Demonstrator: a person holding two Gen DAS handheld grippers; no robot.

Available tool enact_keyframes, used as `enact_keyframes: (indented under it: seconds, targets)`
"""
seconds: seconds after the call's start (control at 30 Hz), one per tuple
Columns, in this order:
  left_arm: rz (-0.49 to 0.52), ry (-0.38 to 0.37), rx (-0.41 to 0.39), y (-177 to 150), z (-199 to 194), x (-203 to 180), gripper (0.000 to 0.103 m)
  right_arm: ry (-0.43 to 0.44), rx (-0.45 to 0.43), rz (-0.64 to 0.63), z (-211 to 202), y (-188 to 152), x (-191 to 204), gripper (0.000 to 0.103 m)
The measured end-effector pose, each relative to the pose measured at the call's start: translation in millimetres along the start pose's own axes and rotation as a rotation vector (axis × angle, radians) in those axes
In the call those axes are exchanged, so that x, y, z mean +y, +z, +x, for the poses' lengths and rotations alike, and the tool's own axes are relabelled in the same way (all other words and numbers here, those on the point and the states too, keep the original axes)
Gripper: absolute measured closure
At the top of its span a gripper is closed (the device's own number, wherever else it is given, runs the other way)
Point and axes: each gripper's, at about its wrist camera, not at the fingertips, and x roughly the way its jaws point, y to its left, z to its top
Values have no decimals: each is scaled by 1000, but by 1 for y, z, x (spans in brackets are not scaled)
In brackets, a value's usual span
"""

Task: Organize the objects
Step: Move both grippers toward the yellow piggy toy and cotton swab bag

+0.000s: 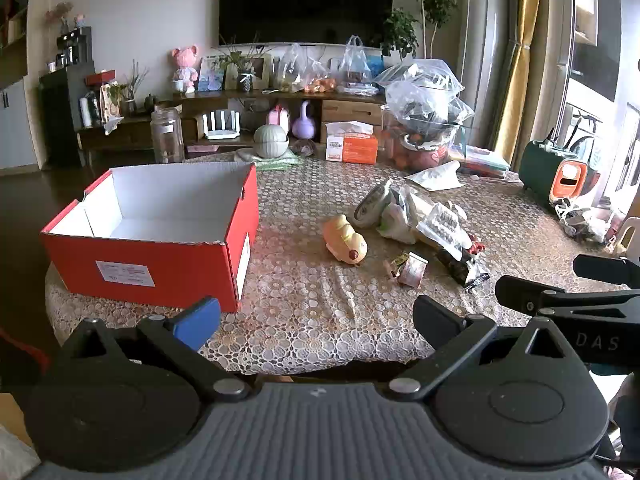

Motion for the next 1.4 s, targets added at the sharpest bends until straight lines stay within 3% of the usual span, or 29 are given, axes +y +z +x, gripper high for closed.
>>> enact_keyframes:
  seconds: [0.9,1.2,1.4]
  targets:
    - [-41,-58,0,5,1,0,0,-2,1,-1,-2,4,-3,4]
    - [-5,-42,-6,16,16,-9,0,13,30,-11,19,13,-15,4]
    - [34,-32,24,28,46,-18,0,14,67,-40,49,16,-32,5]
